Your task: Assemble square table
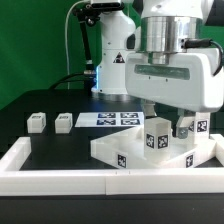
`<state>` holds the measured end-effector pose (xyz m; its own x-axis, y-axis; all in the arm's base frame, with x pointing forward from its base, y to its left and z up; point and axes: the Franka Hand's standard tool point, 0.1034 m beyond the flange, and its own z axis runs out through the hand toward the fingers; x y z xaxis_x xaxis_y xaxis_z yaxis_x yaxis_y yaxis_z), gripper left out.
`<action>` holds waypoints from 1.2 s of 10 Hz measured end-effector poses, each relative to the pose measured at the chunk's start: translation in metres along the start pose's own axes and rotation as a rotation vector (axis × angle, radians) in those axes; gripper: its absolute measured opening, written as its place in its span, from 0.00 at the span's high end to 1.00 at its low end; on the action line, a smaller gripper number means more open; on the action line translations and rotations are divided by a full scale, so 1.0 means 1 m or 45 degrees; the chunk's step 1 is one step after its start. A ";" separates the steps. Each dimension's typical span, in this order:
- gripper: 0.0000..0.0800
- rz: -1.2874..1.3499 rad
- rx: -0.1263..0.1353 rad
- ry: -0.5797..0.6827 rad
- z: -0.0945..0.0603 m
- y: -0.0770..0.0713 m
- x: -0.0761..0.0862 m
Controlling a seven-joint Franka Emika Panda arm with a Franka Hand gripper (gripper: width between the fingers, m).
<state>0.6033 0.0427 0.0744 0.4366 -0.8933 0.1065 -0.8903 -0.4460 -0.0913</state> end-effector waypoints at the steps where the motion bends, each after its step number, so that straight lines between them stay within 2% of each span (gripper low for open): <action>1: 0.19 -0.036 0.002 -0.005 -0.003 0.002 -0.005; 7: 0.19 -0.096 -0.003 -0.010 -0.003 0.005 -0.008; 8: 0.19 -0.140 0.002 -0.016 -0.008 0.009 -0.011; 10: 0.19 -0.231 0.036 -0.012 -0.021 0.021 -0.015; 11: 0.19 -0.266 0.067 -0.001 -0.025 0.030 -0.013; 12: 0.19 -0.259 0.073 -0.009 -0.028 0.044 -0.011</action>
Offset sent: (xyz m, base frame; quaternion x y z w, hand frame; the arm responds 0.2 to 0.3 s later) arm 0.0000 0.0000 0.0000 0.0000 0.0000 0.0000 1.0000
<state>0.5557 0.0343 0.0971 0.6076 -0.7849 0.1218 -0.7751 -0.6194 -0.1248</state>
